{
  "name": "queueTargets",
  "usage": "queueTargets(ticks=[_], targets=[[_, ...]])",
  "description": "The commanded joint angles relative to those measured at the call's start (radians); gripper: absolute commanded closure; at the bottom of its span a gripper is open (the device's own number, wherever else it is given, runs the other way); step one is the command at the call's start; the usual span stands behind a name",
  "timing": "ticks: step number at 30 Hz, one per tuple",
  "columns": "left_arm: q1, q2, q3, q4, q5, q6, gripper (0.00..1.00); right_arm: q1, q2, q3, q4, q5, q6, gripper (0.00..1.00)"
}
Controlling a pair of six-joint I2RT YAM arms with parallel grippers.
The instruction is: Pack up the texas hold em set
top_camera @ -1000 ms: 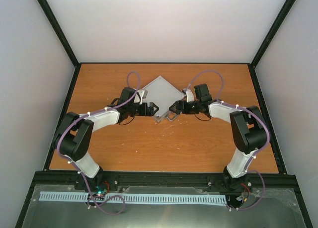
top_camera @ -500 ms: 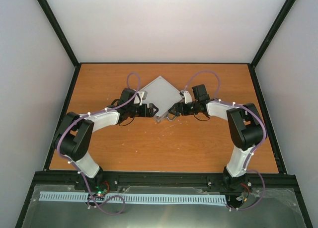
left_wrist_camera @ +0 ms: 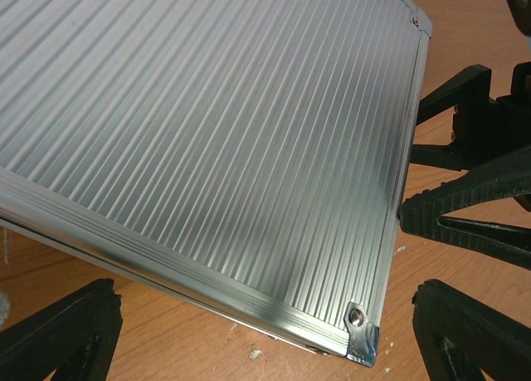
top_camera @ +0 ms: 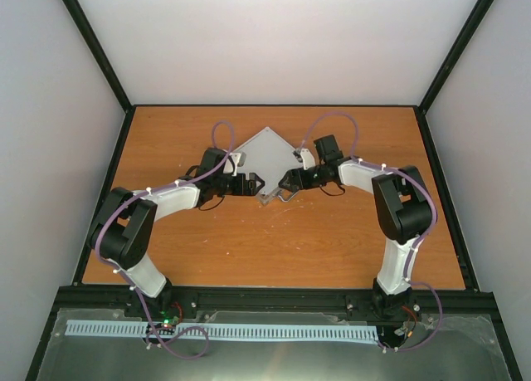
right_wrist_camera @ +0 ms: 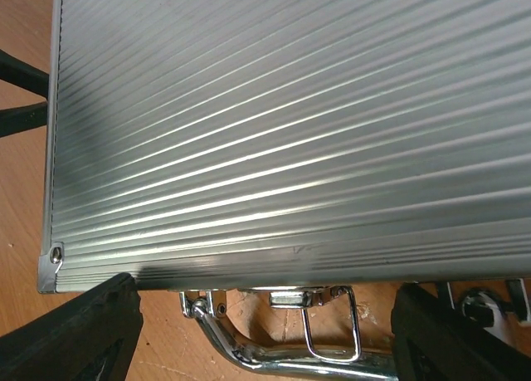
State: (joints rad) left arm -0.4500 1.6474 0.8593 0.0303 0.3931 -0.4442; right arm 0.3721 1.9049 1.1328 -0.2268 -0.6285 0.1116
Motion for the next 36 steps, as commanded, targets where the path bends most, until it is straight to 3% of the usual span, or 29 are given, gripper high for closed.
queueTargets(ticks=[1, 24, 36], targets=[[-0.009, -0.015, 0.000, 0.030, 0.010, 0.015, 0.03, 0.017, 0.042, 0.033, -0.062, 0.085, -0.054, 0.18], [-0.009, -0.023, -0.011, 0.043, 0.014, 0.021, 0.03, 0.034, -0.004, -0.044, -0.060, 0.122, -0.070, 0.16], [-0.009, -0.023, -0.013, 0.046, 0.013, 0.021, 0.03, 0.033, 0.007, -0.017, -0.103, -0.057, -0.097, 0.14]])
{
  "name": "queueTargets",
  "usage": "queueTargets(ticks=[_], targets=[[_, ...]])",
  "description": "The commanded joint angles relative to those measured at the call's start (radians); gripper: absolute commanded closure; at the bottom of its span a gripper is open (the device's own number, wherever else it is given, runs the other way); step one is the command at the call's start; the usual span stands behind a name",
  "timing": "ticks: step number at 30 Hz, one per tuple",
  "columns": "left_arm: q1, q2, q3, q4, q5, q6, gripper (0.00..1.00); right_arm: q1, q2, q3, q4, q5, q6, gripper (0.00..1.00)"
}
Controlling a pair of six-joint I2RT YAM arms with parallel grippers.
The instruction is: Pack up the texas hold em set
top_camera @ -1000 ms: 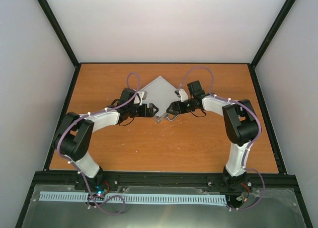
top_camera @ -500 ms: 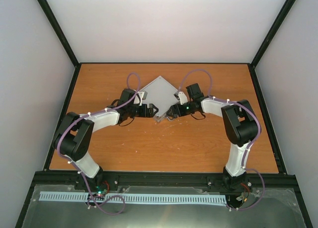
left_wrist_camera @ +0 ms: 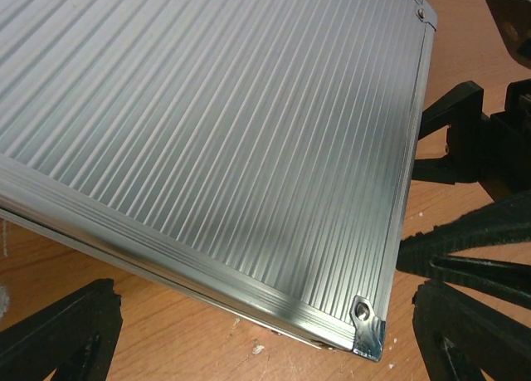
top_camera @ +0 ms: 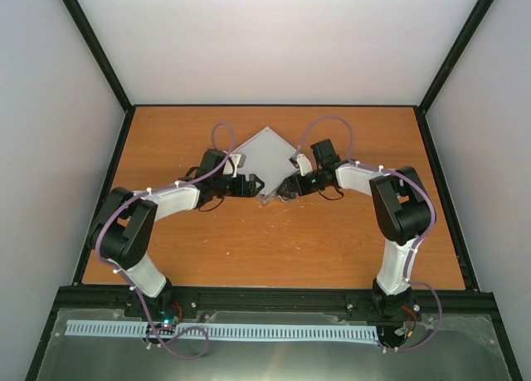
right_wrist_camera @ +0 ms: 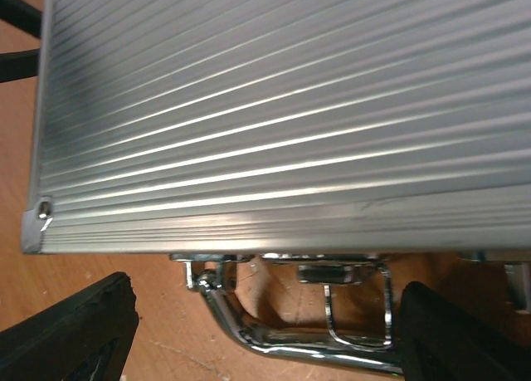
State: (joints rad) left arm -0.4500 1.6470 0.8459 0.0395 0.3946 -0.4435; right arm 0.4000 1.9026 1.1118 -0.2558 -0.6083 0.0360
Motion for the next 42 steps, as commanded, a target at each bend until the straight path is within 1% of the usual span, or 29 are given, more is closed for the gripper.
queueTargets(ticks=[1, 4, 9, 12, 17, 25, 34, 42], targets=[[-0.008, -0.023, 0.000, 0.037, 0.012, 0.020, 0.03, 0.006, 0.007, 0.005, -0.071, -0.107, -0.023, 0.14], [-0.009, -0.021, 0.000, 0.037, 0.011, 0.019, 0.03, 0.007, -0.007, -0.002, -0.054, -0.153, -0.011, 0.14], [-0.009, -0.022, -0.002, 0.040, 0.012, 0.019, 0.03, 0.006, -0.016, 0.000, -0.048, -0.125, 0.035, 0.15], [-0.009, -0.022, -0.002, 0.040, 0.012, 0.019, 0.03, 0.007, -0.023, -0.017, -0.013, -0.110, 0.085, 0.16], [-0.009, -0.022, -0.003, 0.042, 0.012, 0.019, 0.03, 0.007, -0.039, -0.042, 0.039, -0.116, 0.154, 0.16], [-0.009, -0.021, -0.004, 0.043, 0.014, 0.020, 0.03, 0.006, -0.047, -0.051, 0.098, -0.172, 0.226, 0.17], [-0.009, -0.019, -0.001, 0.043, 0.015, 0.023, 0.03, 0.006, -0.057, -0.068, 0.128, -0.145, 0.296, 0.17], [-0.009, -0.016, 0.000, 0.042, 0.018, 0.025, 0.03, 0.006, -0.064, -0.087, 0.187, -0.158, 0.365, 0.17]])
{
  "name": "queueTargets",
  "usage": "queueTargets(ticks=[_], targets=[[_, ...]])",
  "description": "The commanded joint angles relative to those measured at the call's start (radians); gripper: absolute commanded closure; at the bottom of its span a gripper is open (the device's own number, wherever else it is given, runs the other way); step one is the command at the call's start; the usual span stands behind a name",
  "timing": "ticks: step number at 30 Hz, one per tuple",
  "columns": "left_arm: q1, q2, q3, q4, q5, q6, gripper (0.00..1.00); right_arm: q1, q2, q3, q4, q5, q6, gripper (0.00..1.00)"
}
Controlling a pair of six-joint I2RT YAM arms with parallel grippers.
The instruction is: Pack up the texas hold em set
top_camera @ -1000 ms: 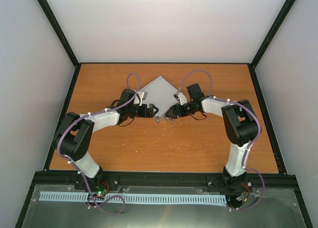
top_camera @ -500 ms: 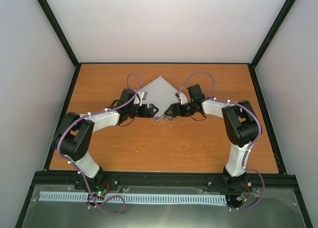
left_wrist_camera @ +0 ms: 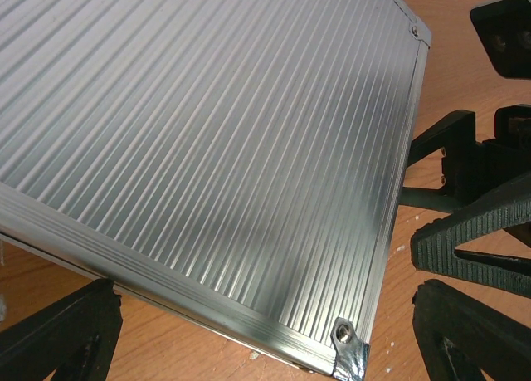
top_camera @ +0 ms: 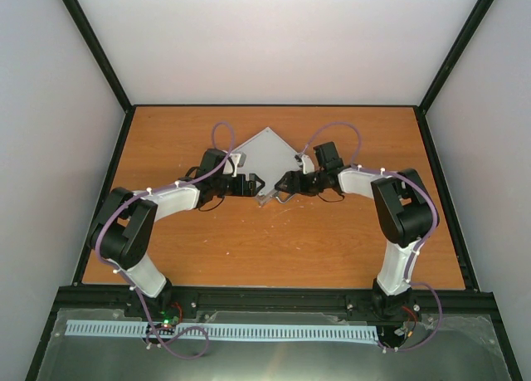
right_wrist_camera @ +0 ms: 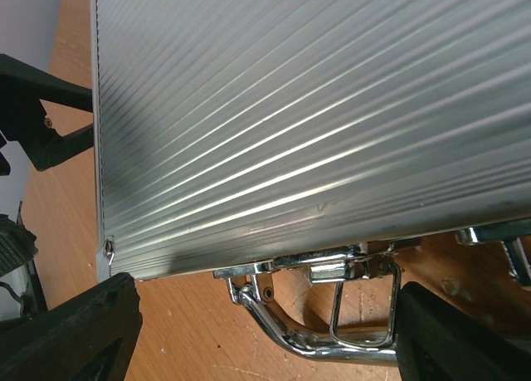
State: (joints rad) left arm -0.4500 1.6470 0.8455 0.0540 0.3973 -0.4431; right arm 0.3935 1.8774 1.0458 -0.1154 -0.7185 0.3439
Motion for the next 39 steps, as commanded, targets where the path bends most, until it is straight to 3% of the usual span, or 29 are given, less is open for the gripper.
queueTargets(ticks=[1, 39], targets=[[-0.008, -0.016, 0.000, 0.027, 0.015, 0.024, 0.03, 0.013, -0.042, -0.026, 0.060, -0.047, 0.073, 0.17], [-0.008, -0.015, -0.002, 0.031, 0.017, 0.024, 0.03, 0.038, -0.087, -0.067, 0.203, 0.023, 0.218, 0.20]])
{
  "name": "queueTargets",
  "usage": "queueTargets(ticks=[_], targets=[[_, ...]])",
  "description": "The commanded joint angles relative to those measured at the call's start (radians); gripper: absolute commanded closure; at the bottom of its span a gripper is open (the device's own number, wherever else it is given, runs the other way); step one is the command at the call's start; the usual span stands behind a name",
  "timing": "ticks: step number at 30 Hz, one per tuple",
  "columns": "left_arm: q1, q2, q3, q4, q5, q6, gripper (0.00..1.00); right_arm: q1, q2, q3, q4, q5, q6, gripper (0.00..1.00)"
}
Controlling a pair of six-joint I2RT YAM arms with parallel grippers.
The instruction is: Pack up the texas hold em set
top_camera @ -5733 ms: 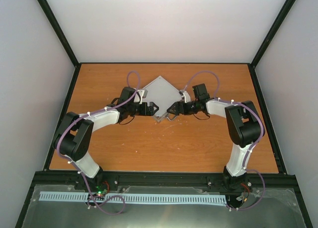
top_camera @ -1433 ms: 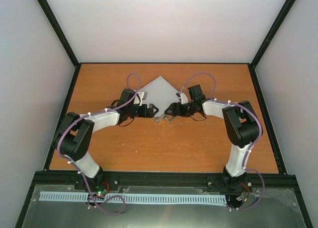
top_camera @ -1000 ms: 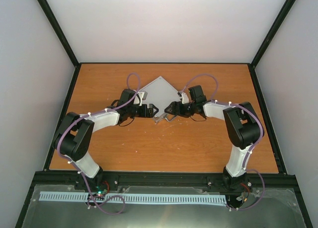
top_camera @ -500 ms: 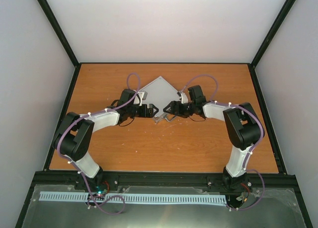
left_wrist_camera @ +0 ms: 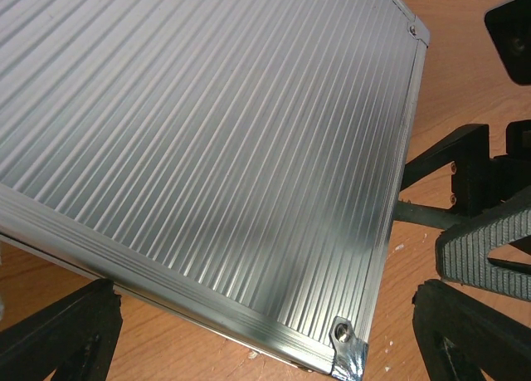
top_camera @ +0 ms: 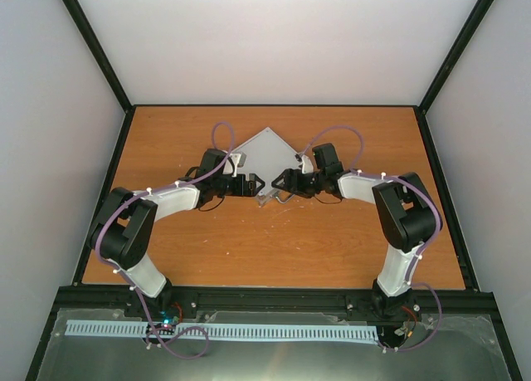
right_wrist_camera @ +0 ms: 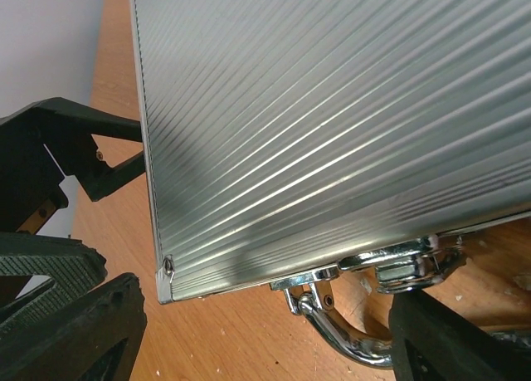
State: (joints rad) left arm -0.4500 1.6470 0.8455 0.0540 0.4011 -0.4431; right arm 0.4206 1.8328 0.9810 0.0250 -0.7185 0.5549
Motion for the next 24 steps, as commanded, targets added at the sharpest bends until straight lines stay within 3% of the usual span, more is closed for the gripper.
queueTargets(ticks=[1, 24], targets=[[-0.009, -0.015, -0.002, 0.032, 0.013, 0.026, 0.03, 0.011, -0.046, -0.003, 0.063, 0.028, 0.006, 0.20], [-0.009, -0.013, -0.001, 0.032, 0.019, 0.029, 0.03, 0.012, -0.051, 0.017, 0.078, 0.046, 0.008, 0.23]])
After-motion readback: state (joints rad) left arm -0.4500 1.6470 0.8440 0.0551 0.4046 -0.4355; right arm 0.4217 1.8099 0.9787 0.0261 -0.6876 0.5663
